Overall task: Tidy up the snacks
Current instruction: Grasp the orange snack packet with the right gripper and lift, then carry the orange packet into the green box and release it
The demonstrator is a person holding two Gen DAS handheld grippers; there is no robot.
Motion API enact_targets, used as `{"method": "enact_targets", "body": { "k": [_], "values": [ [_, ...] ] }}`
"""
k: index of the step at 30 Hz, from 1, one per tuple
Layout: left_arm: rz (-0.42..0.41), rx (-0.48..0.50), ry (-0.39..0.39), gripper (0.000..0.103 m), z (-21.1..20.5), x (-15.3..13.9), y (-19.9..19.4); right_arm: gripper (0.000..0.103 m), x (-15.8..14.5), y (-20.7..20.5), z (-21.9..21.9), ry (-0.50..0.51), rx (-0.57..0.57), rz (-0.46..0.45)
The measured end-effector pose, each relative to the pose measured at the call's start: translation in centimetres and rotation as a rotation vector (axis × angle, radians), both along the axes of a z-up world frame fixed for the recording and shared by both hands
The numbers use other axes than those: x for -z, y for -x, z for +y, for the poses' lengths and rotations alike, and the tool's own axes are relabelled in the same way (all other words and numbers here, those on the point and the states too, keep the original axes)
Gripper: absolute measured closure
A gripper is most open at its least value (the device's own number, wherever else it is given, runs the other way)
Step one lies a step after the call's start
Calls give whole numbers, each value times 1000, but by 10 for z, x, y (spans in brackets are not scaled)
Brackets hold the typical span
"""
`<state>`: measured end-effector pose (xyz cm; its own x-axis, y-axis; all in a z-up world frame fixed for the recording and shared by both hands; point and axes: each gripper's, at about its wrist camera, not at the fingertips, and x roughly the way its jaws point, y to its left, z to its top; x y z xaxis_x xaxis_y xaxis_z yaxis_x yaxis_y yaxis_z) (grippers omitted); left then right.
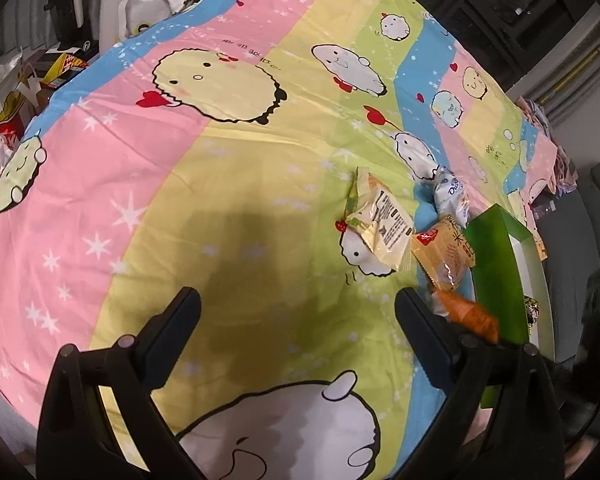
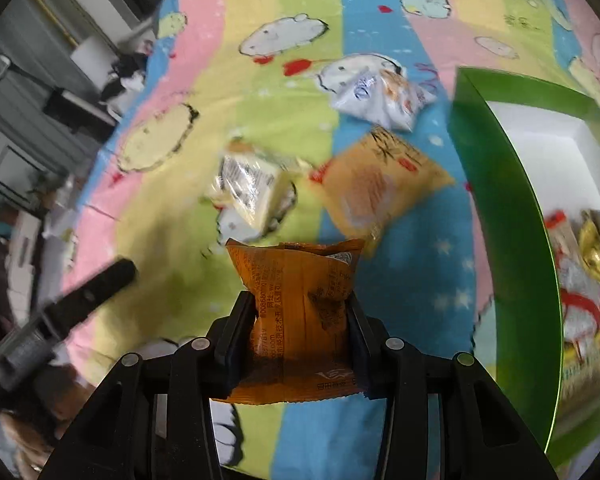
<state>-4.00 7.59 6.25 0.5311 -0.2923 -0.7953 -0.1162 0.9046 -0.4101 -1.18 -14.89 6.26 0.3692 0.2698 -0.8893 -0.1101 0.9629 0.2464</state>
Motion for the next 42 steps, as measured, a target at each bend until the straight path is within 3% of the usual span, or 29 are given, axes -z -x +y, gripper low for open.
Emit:
{"method": "enact_targets", "body": {
  "k": [3,5,8,12,18,22,26,29,35,42],
  "values": [
    [0,5,14,5,-1,-4,4,51,-2,5,-5,-6,29,-5],
    [-13,25,48,5,-5,-8,7,37,-9,9,-16,-46,56,-23],
    [-20,85,81,5,-17,-13,9,27,-25,17,-38,-125,100,-89],
    [-2,197,81,6,-49,-10,9,27,-29,17,-58,-208,130,-106],
    [64,330,81,16,-92,8,9,27,1,4,-52,-353,68,5],
    [100,379,62,30,-113,20,9,28,18,2,-45,-364,38,57],
    [118,401,74,47,-120,26,10,43,32,1,-37,-369,8,94],
    [102,421,60,59,-125,25,11,45,37,2,-35,-364,8,87],
    [30,440,-14,61,-138,6,16,47,26,10,-36,-355,-2,27],
    [-143,499,-50,61,-167,-47,26,47,-29,29,-64,-363,31,-149]
  ]
}}
